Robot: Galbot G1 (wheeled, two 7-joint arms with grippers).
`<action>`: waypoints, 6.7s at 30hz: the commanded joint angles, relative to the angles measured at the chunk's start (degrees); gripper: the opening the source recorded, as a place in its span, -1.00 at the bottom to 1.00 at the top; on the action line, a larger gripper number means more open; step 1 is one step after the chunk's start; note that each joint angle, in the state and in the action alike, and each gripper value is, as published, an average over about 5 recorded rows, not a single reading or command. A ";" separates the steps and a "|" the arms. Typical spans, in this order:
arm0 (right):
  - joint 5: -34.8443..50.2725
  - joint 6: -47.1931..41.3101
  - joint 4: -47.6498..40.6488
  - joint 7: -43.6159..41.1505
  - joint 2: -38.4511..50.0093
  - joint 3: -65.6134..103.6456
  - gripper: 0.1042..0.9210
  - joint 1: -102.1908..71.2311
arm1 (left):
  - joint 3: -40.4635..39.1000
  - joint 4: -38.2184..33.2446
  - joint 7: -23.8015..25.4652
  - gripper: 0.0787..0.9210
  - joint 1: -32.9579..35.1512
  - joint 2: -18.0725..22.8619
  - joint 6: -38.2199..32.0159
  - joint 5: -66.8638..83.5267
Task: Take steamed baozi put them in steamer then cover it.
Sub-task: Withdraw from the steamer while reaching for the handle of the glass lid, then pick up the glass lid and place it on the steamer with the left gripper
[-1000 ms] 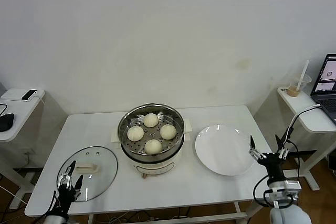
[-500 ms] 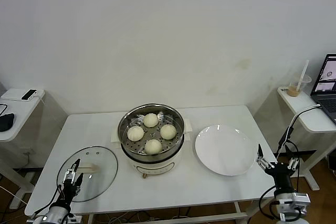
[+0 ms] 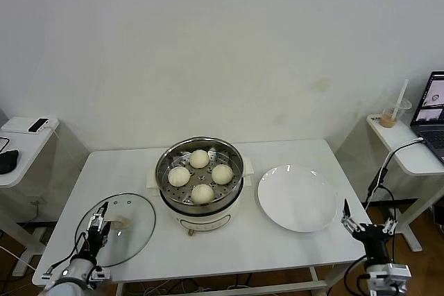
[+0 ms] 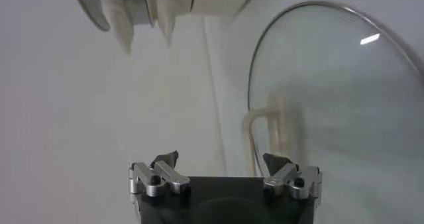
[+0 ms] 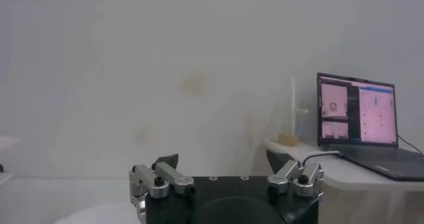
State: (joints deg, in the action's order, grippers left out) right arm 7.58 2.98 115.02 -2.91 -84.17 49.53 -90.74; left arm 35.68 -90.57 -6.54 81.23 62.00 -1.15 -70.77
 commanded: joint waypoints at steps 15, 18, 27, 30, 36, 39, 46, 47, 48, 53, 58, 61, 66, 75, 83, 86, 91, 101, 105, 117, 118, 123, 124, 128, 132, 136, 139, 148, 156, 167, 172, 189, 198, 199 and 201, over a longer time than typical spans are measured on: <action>-1.25 0.20 0.24 0.05 -1.43 0.24 0.76 -1.18 | -1.87 7.72 0.03 0.69 -7.96 -0.35 -0.61 1.90; -1.24 0.10 0.43 0.03 -1.45 0.21 0.76 -1.22 | -1.85 7.78 -0.17 0.51 -7.68 -0.33 -0.85 2.38; -1.14 -0.42 0.88 0.03 -1.26 -0.30 0.76 -0.95 | -1.24 5.47 -1.12 -0.11 -5.23 -0.16 -2.04 4.07; -1.15 -0.64 0.97 0.02 -1.10 -0.66 0.76 -0.72 | -0.67 3.73 -1.64 -0.31 -3.74 -0.17 -2.20 4.60; -1.17 -0.97 0.86 -0.03 -0.42 -1.17 0.76 -0.24 | 1.30 -0.34 -3.65 -0.72 -0.30 0.03 -2.34 5.07; -1.18 -1.11 1.04 -0.09 -0.14 -1.39 0.76 -0.18 | 2.48 -4.19 -4.49 -0.83 1.32 0.44 -1.55 5.02; -0.99 -1.14 1.77 -0.28 0.65 -1.68 0.76 -0.77 | 5.48 -14.25 -1.58 -0.84 3.47 0.14 2.45 3.99; -0.93 -1.19 1.91 -0.30 0.80 -1.68 0.76 -0.81 | 5.95 -15.06 -0.77 -0.84 3.60 -0.16 2.91 4.30; -0.84 -1.26 2.09 -0.34 0.94 -1.68 0.76 -0.87 | 6.49 -15.72 0.07 -0.84 3.67 -0.54 3.38 4.81; -0.37 -1.60 3.05 -0.56 1.44 -1.63 0.76 -1.36 | 10.08 -17.10 3.79 -0.84 3.24 -2.43 5.25 6.97; 0.01 -1.62 3.80 -0.68 1.62 -1.59 0.76 -2.21 | 13.68 -18.51 7.61 -0.84 2.74 -4.20 7.19 8.63; -0.11 -1.45 3.90 -0.69 1.62 -1.79 0.76 -2.40 | 14.56 -19.87 9.41 -0.84 2.64 -5.14 8.12 10.14; -0.48 -1.61 4.33 -0.69 1.56 -2.34 0.76 -2.37 | 12.51 -24.27 11.89 -0.84 3.03 -6.76 11.32 16.26; -3.71 -1.48 3.36 -1.11 0.83 -4.35 0.76 -2.13 | -1.19 -28.77 9.74 -0.84 -2.87 -8.77 17.27 19.69; -7.07 -3.20 1.39 -1.49 1.09 -7.12 0.76 0.28 | -15.05 -26.73 15.96 -0.84 -15.83 -6.86 24.50 14.93; -8.72 -4.03 0.78 -1.64 0.96 -9.00 0.76 1.86 | -20.49 -24.31 18.23 -0.84 -21.60 -4.08 26.82 12.66; -10.25 -5.19 -0.35 -1.68 0.69 -11.82 0.76 3.81 | -25.08 -22.07 22.10 -0.84 -26.59 1.85 29.24 5.93; -11.63 -5.10 -3.10 -1.65 0.59 -14.64 0.76 5.49 | -28.80 -20.39 27.76 -0.84 -28.03 13.07 30.14 -8.42; -11.69 -5.05 -3.64 -1.74 0.66 -15.09 0.76 5.61 | -30.11 -19.18 28.21 -0.84 -28.78 15.48 30.07 -11.25; -11.84 -4.69 -3.81 -1.65 0.00 -15.95 0.76 4.91 | -32.28 -15.70 29.17 -0.84 -29.43 16.66 30.31 -12.04; -11.87 -4.68 -3.85 -1.64 -0.06 -16.08 0.76 4.87 | -32.33 -15.26 29.21 -0.84 -29.45 16.80 30.27 -12.08; -11.87 -4.58 -4.02 -1.67 0.01 -16.16 0.76 4.57 | -32.25 -13.06 28.82 -0.84 -29.66 18.00 29.83 -12.41; -11.85 -4.55 -4.03 -1.68 0.08 -16.05 0.76 4.53 | -32.16 -12.73 28.67 -0.84 -29.75 18.15 29.68 -12.50; -11.61 -4.43 -4.01 -1.70 0.43 -15.68 0.76 4.40 | -31.72 -11.44 28.01 -0.84 -29.81 18.49 29.19 -12.69; -11.48 -4.36 -4.08 -1.70 0.60 -15.81 0.76 4.36 | -31.28 -10.55 27.61 -0.84 -29.24 18.87 28.85 -12.97; -11.45 -4.30 -4.20 -1.72 0.70 -16.05 0.76 4.35 | -30.90 -10.06 27.35 -0.84 -28.96 19.10 28.57 -13.33; -11.43 -4.29 -4.21 -1.72 0.71 -16.05 0.76 4.38 | -30.77 -10.09 27.33 -0.84 -28.94 19.10 28.51 -13.25; -11.47 -4.27 -4.15 -1.73 0.69 -16.11 0.76 4.25 | -30.39 -9.92 26.81 -0.84 -28.73 19.59 28.37 -13.24; -11.47 -4.24 -4.03 -1.78 0.74 -16.27 0.76 4.19 | -29.91 -10.02 26.10 -0.84 -28.03 19.96 28.22 -13.17; -11.54 -4.27 -3.96 -1.78 0.78 -16.69 0.76 4.13 | -29.20 -10.23 23.96 -0.84 -27.14 21.01 27.70 -13.36; -11.57 -4.29 -3.92 -1.79 0.76 -16.86 0.76 4.13 | -29.15 -10.66 23.67 -0.84 -26.54 21.26 27.54 -13.69; -12.37 -4.39 -3.38 -1.81 0.24 -17.21 0.76 3.50 | -29.18 -20.21 23.73 0.16 -20.43 18.53 26.35 -13.91; -12.07 -4.09 -3.27 -1.81 0.66 -16.88 0.76 2.79 | -28.26 -27.95 19.81 0.72 -13.97 15.19 24.63 -7.13; -11.91 -4.07 -3.24 -1.80 0.78 -16.85 0.76 2.68 | -27.83 -29.34 19.11 0.73 -13.07 14.52 24.37 -5.69; -11.63 -3.96 -3.29 -1.79 1.02 -16.80 0.76 2.52 | -26.73 -32.12 17.45 0.76 -11.09 13.26 23.63 -2.32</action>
State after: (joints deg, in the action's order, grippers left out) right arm -4.43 -1.20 111.79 -4.73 -83.49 32.60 -87.93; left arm 7.26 -112.48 15.00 62.82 78.94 23.97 -81.80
